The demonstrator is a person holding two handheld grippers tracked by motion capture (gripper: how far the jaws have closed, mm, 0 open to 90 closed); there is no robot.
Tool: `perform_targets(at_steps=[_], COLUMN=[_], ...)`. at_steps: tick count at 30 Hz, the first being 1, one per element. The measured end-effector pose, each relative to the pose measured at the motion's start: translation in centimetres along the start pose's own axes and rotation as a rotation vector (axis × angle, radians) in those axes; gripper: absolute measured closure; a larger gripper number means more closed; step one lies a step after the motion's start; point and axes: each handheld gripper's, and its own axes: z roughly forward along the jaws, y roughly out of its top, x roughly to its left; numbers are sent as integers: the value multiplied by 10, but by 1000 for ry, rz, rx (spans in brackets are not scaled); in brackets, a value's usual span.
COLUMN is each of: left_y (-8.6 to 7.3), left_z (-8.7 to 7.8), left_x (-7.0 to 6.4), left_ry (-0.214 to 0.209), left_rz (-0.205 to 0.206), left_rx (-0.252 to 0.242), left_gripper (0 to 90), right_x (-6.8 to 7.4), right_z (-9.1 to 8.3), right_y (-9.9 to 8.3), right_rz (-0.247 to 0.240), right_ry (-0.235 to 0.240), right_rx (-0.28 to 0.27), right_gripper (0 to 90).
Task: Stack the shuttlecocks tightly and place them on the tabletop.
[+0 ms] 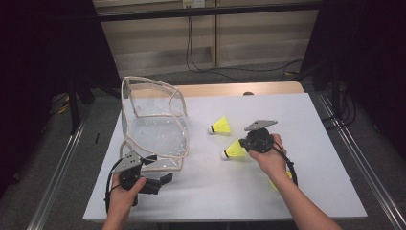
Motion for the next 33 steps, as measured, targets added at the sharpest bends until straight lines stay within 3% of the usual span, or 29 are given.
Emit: perform_targets(at_steps=[16, 33], left_y=[0, 0], left_z=[0, 1], left_x=[0, 0], left_ry=[0, 2], left_rz=[-1, 0], left_rx=[-2, -3], left_gripper=[33, 33], right_x=[-6, -3], right_z=[-5, -9], right_y=[-2, 3], right_rz=[23, 31], right_ry=[-9, -14], right_rx=[3, -8], right_gripper=[900, 900])
